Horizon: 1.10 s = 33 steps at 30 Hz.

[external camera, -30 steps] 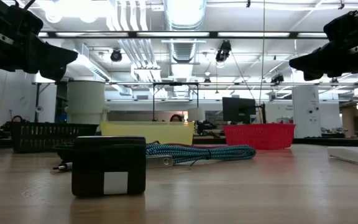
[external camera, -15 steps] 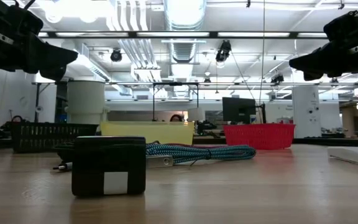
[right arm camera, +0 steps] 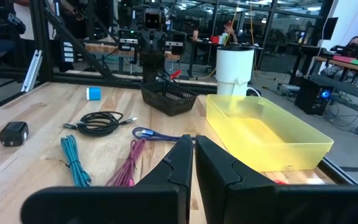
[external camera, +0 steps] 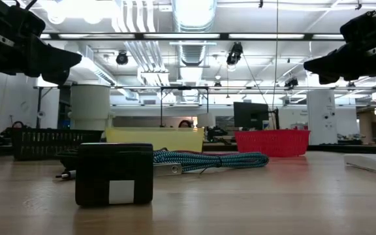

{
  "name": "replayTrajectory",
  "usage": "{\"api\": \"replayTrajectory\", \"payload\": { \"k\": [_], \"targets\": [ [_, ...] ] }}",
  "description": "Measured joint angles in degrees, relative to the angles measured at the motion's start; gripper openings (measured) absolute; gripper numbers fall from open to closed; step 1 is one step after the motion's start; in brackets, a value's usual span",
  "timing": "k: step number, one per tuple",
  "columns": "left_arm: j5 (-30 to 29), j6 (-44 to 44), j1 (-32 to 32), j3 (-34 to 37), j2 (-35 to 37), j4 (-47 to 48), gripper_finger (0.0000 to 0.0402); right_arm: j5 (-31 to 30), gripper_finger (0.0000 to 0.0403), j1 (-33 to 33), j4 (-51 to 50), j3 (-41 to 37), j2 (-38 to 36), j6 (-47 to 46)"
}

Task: Pick and place items into bin
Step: Put the top white card reader box into the red bin

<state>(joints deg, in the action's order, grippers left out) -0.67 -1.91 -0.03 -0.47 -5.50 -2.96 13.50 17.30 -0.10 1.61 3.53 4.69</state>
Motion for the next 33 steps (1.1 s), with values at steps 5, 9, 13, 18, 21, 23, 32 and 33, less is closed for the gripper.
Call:
{"api": "replayTrajectory", "payload": {
  "k": [5,9,13,18,21,23,32,33],
  "targets": [
    [0.0,0.0,0.0,0.0,0.0,-0.2,0.0002,0.0,0.0009,0.0,0.9,0.0,0.0,-0.7],
    [0.0,0.0,0.0,0.0,0.0,-1.0,0.0002,0.0,0.0009,0.0,1.2,0.0,0.1,-5.4],
    [0.0,0.0,0.0,0.0,0.0,-2.7,0.0002,0.0,0.0009,0.0,8.3,0.0,0.1,-6.8],
    [0.0,0.0,0.0,0.0,-0.2,-8.1,0.0002,-0.9,0.0009,0.0,18.4,0.0,0.2,-9.4],
    [0.0,-1.6,0.0,-0.1,-0.4,-12.2,0.0002,-1.5,0.0009,0.0,22.9,0.0,0.8,-9.8],
    [0.0,-1.9,0.0,-1.0,-0.7,-11.9,0.0002,-1.6,0.0009,0.0,25.8,0.0,1.7,-9.1],
    [-0.2,-5.1,0.0,-8.0,-6.6,-12.0,0.0101,-6.3,0.0081,0.0,33.8,0.0,12.1,-4.3],
    [-0.2,-5.5,0.0,-8.4,-7.4,-12.1,0.0116,-5.9,0.0095,-0.1,34.9,0.0,13.6,-4.2]
  ]
}}
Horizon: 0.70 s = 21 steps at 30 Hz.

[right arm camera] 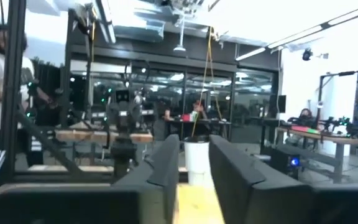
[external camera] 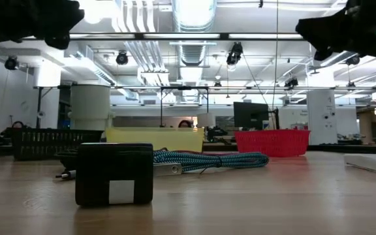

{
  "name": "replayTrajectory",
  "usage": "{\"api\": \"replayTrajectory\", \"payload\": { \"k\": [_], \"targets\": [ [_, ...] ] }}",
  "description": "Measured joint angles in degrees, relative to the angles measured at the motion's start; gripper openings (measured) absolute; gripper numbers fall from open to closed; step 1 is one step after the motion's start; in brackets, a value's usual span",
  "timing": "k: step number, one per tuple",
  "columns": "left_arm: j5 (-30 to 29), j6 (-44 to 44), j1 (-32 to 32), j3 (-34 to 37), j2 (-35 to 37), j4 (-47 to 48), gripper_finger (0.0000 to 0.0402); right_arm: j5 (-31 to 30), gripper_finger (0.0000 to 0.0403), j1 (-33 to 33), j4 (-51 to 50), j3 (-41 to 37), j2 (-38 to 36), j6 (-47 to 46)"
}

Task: Pick and place items into bin
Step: Put the top white card reader box into the red bin

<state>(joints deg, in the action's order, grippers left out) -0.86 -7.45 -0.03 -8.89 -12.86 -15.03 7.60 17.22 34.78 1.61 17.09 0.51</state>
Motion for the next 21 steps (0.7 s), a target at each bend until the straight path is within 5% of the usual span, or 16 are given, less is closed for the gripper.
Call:
{"api": "replayTrajectory", "payload": {
  "k": [9,17,21],
  "targets": [
    [-0.1,2.0,0.0,-0.8,-4.7,-3.1,0.0159,3.2,0.0197,-0.1,0.3,6.8,13.0,-0.3],
    [-0.1,4.6,0.0,-2.2,-5.5,-5.6,0.016,3.6,0.0211,-0.1,-4.7,15.2,21.0,1.4],
    [0.0,8.9,0.0,-2.6,-5.6,-5.5,0.016,8.6,0.021,-0.5,-10.5,19.2,23.4,1.4]
  ]
}}
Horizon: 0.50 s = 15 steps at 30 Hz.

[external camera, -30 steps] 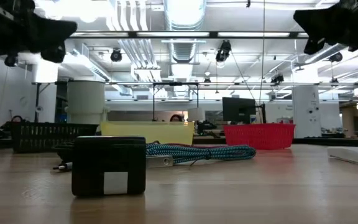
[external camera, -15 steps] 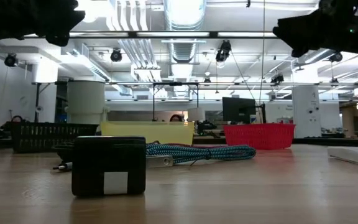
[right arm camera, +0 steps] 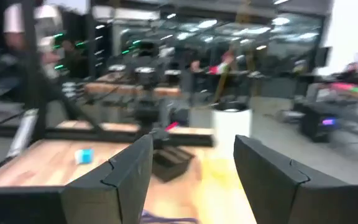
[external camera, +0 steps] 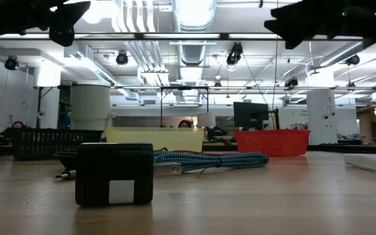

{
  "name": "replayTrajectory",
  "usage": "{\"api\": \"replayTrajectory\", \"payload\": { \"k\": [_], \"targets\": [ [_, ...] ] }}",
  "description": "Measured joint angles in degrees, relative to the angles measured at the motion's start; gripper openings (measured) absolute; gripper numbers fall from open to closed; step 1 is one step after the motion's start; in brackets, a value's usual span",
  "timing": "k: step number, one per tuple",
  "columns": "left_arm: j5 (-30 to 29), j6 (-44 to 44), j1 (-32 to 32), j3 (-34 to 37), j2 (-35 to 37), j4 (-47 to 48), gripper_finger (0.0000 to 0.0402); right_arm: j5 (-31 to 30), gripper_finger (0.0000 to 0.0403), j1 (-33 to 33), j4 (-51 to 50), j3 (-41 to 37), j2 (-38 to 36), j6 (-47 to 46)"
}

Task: Pick and place items into bin
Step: Put the top white card reader box into the red bin

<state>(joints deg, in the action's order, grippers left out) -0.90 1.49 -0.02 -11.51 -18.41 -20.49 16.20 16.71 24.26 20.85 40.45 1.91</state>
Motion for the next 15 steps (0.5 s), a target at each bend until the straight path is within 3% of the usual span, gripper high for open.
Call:
{"api": "replayTrajectory", "payload": {
  "k": [4,15],
  "targets": [
    [0.0,1.2,0.0,-0.6,-0.4,0.1,0.016,4.7,0.021,-2.7,-3.6,3.4,1.8,0.1],
    [0.0,-0.3,0.0,-2.5,-6.4,0.1,0.016,4.8,0.021,-6.6,-9.6,7.1,5.8,3.3]
  ]
}}
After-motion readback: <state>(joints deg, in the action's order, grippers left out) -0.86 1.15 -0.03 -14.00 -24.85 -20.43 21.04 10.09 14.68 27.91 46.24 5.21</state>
